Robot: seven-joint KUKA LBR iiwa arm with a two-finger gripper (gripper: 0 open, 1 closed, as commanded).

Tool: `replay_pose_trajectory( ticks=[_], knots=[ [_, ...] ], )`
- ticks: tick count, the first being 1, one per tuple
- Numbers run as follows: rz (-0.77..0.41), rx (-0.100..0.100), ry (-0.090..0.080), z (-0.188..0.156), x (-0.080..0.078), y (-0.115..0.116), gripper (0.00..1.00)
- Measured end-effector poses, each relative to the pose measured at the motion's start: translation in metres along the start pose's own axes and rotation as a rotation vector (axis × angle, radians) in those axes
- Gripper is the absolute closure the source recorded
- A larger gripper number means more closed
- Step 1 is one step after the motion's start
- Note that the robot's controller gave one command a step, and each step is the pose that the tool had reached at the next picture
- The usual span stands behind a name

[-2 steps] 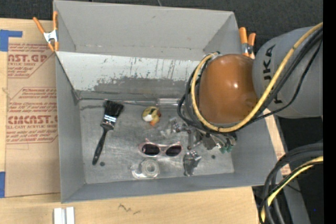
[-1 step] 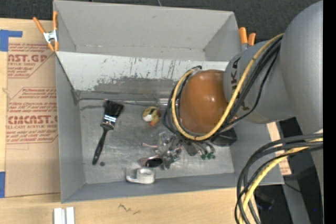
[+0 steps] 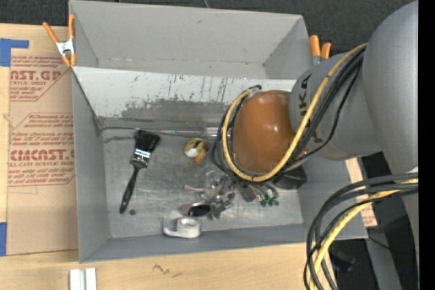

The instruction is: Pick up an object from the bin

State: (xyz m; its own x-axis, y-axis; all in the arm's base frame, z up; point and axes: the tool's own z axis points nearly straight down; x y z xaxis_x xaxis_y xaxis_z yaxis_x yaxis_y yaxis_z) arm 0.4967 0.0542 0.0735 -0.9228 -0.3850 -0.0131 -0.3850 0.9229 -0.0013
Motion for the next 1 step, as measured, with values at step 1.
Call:
replay_pose_trajectory(
  ticks=[1],
  knots=[
    [-0.111, 0.001, 0.005, -0.1927, 0.0018, -0.029, 1.0]
  ],
)
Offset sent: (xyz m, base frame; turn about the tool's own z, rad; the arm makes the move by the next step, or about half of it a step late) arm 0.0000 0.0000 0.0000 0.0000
